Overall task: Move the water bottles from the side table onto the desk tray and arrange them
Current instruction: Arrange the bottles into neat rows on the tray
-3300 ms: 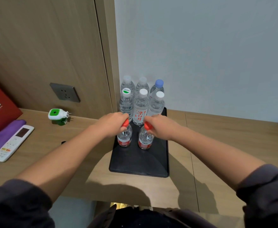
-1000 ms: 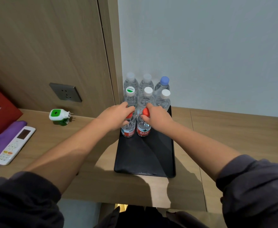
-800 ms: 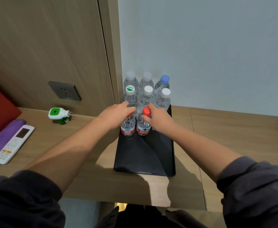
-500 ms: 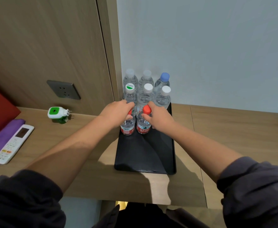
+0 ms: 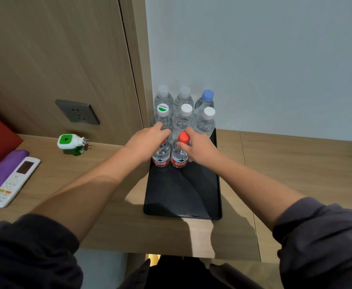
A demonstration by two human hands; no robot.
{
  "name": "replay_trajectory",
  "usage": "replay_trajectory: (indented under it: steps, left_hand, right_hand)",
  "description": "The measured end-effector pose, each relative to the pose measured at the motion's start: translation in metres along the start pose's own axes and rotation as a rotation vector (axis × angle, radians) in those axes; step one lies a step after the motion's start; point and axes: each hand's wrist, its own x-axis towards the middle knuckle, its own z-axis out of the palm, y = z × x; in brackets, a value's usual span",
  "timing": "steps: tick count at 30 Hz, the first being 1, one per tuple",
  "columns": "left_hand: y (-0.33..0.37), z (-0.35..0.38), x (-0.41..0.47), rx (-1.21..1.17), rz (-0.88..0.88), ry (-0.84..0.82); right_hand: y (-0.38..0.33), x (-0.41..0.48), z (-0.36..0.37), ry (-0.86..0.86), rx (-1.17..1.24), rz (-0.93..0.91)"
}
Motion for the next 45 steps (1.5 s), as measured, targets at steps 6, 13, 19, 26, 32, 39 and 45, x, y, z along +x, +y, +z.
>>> replay_trajectory:
  steps: [6,13,19,26,32,39,45]
  left_hand:
    - [-0.007,0.022,-0.001,-0.287,-0.156,0.112]
    - [-0.009,0.096,-0.02,-0.713,-0.453,0.177]
    - [-0.005,0.127,-0.013,-0.789,-0.537,0.076]
    - [-0.008,0.13,0.0,-0.849,-0.495,0.099]
    - [-0.011,0.129,0.004,-0.837,-0.484,0.084]
    - [-0.009,0.135,0.001,-0.857,-0.526,0.093]
    - [0.011,0.144,-0.007,-0.955,-0.693,0.2]
  right_hand:
    - [0.014,-0.002,0.014,0.066,0.154,0.008]
    - [0.048,-0.008,0.059,-0.013,0.423,0.32]
    - [0.055,0.006,0.093,0.016,0.454,0.389]
    - [0.063,0.015,0.098,-0.008,0.318,0.322]
    - [0.066,0.016,0.099,-0.013,0.272,0.31]
    - [0.065,0.015,0.1,-0.014,0.296,0.333]
    - [0.073,0.011,0.098,0.003,0.381,0.368]
